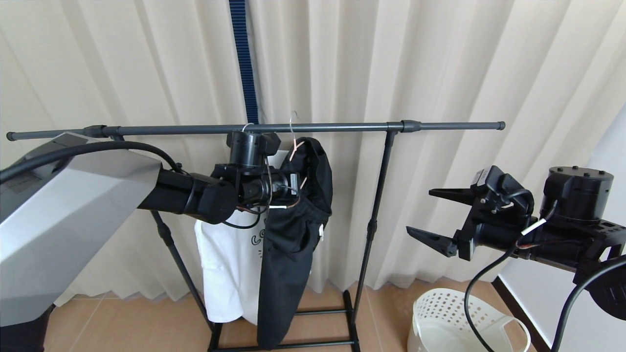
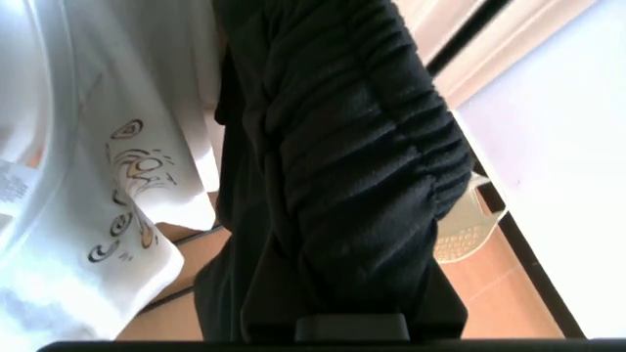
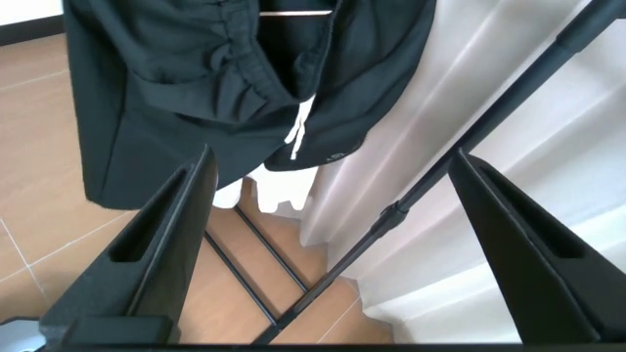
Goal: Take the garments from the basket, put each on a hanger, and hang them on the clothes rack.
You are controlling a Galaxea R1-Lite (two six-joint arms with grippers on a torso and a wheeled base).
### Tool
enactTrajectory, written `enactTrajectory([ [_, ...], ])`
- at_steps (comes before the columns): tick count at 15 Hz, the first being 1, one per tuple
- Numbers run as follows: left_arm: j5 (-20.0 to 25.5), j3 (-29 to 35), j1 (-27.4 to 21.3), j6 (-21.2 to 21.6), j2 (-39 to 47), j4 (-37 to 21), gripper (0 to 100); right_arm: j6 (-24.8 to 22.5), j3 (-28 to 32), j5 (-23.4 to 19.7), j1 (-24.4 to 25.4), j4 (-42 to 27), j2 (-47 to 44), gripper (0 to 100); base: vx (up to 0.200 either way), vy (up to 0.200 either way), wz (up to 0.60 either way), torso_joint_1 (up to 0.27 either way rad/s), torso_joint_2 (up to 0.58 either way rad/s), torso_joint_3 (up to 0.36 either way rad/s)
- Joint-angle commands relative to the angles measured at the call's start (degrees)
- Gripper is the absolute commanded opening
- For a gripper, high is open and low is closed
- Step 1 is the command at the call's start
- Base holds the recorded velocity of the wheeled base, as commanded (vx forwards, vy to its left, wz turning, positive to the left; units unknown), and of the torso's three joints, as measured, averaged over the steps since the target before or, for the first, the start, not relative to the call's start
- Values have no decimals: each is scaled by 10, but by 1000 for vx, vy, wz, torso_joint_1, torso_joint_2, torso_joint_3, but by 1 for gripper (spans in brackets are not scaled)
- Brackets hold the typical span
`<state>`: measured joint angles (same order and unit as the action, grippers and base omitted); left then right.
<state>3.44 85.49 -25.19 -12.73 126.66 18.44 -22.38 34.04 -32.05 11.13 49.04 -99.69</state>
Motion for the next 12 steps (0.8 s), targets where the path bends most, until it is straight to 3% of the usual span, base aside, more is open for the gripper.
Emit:
enactTrajectory([
  [1,0,20,4,0,23,0,0,0,1,0,0,0,-3,100,0,0,0,0,0,0],
  [12,2,64,13,-1,61,-1,0,0,1,1,0,0,-5,100,0,0,0,0,0,0],
])
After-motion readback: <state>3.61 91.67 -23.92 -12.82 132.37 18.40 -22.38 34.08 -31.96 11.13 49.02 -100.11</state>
